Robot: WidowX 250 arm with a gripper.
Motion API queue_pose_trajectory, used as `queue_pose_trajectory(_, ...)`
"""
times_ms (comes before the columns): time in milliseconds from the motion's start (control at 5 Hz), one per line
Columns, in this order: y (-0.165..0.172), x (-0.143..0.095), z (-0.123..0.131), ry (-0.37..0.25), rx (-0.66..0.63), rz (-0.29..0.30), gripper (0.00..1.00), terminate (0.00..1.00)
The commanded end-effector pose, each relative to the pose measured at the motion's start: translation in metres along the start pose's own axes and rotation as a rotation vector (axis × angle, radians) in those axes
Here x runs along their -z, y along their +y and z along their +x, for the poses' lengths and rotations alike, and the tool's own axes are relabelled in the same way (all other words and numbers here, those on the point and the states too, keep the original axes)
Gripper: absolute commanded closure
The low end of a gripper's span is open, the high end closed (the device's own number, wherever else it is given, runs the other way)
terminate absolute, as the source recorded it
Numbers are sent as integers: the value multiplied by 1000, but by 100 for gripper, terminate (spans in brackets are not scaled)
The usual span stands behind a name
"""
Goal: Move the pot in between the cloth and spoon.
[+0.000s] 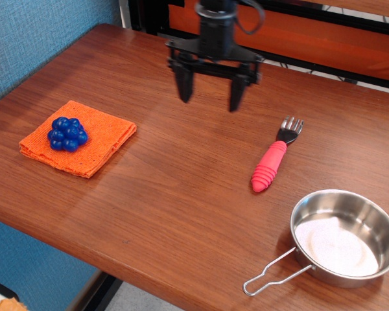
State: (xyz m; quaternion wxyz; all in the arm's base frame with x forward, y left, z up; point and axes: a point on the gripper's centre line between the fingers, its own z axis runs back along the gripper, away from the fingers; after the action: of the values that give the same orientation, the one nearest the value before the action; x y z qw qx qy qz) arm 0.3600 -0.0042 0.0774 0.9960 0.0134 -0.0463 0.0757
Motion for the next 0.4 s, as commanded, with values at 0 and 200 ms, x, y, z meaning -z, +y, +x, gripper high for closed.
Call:
queue_pose_trajectory(0,-56,-17,-49,-70,202,-50,0,0)
queue_pose_trajectory(200,-85,-13,-68,-67,285,-78,0,0)
